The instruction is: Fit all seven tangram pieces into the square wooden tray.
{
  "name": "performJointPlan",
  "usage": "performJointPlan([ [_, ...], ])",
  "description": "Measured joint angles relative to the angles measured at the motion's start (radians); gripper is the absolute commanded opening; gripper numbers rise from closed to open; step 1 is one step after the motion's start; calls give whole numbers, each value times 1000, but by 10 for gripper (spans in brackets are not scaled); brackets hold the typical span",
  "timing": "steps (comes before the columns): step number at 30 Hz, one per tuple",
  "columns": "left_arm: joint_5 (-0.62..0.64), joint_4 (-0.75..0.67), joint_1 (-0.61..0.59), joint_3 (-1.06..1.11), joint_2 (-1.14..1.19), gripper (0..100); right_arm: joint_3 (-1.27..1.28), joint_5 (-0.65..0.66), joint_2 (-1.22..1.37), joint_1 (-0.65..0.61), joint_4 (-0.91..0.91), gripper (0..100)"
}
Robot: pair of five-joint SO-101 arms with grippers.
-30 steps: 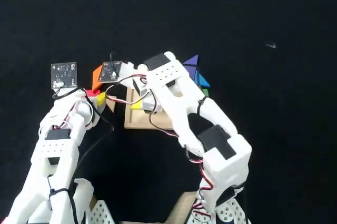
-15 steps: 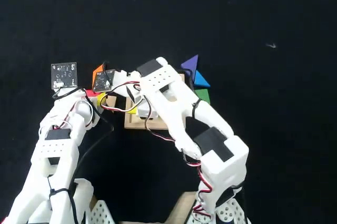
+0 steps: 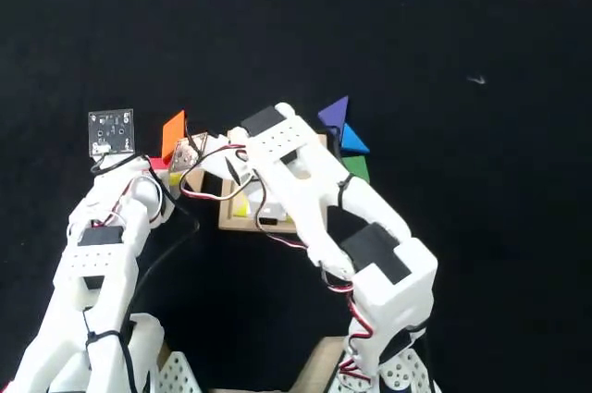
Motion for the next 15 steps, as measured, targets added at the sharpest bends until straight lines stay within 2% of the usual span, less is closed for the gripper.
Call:
performJointPlan([
  [9,0,0,0,0,0,263,-34,0,0,0,21,294],
  [15,0,0,0,0,0,263,-153,0,0,0,127,289],
])
